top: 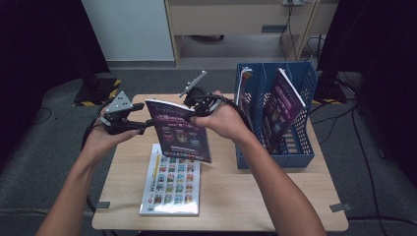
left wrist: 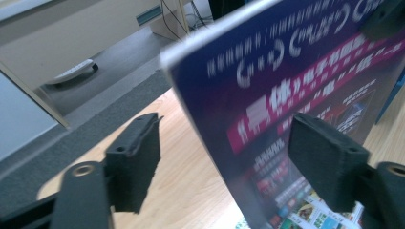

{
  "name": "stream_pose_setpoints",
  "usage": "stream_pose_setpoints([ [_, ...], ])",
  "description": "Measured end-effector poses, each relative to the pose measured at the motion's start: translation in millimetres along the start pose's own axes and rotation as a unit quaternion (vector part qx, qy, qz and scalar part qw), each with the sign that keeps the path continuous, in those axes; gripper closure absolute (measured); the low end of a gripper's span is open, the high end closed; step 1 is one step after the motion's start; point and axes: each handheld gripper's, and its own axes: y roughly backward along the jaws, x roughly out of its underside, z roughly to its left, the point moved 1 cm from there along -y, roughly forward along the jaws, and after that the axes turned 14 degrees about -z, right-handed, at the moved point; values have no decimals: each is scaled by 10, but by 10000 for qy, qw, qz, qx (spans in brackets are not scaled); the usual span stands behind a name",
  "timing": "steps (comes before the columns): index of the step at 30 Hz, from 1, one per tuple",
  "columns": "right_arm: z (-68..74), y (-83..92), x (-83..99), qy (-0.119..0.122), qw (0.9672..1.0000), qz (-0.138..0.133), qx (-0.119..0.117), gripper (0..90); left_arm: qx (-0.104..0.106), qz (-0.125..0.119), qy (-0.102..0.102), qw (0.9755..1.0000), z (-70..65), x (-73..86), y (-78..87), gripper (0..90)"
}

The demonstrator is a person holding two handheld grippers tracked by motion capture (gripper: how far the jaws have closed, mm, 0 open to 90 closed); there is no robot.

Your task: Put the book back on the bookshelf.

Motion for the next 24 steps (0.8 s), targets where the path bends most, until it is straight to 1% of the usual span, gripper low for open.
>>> stream_pose_setpoints([
  [1, -1, 18, 1, -19, 10000, -13, 11, 829, -27, -5, 49, 10000, -7, 48, 3, 224],
  [3, -12, 45, -4, -42, 10000, -60, -8, 829, -91, 61, 108, 9999, -19, 155, -1, 191],
  [4, -13, 53, -10, -76, 9999, -64, 23, 829, -169, 78, 127, 9997, -23, 210, -7, 175],
  [5, -20, 58, -13, -78, 9999, -70, 30, 829, -226, 105, 177, 9995, -25, 261, -14, 135],
  [6, -28, 64, -16, -114, 9999, -73, 24, 829, -250, 124, 241, 9993, -27, 309, -21, 108],
  [8, -45, 73, -18, -150, 9998, -67, 60, 829, -276, 185, 355, 9988, -32, 397, -46, 83],
  [9, -52, 76, -16, -177, 9998, -51, 80, 829, -290, 215, 379, 9986, -34, 434, -59, 66],
  [13, -74, 90, -3, -218, 9997, -65, 81, 829, -265, 267, 496, 9981, -59, 539, -107, 49],
  [15, -75, 105, -4, -237, 9996, -85, 87, 829, -265, 322, 465, 9980, -78, 580, -121, 49],
  [21, -55, 214, -20, -272, 9994, -197, 81, 829, -191, 405, 496, 9978, -172, 749, -149, 47],
  [24, -40, 288, -17, -282, 9993, -232, 87, 829, -240, 413, 532, 9974, -225, 855, -165, 46],
])
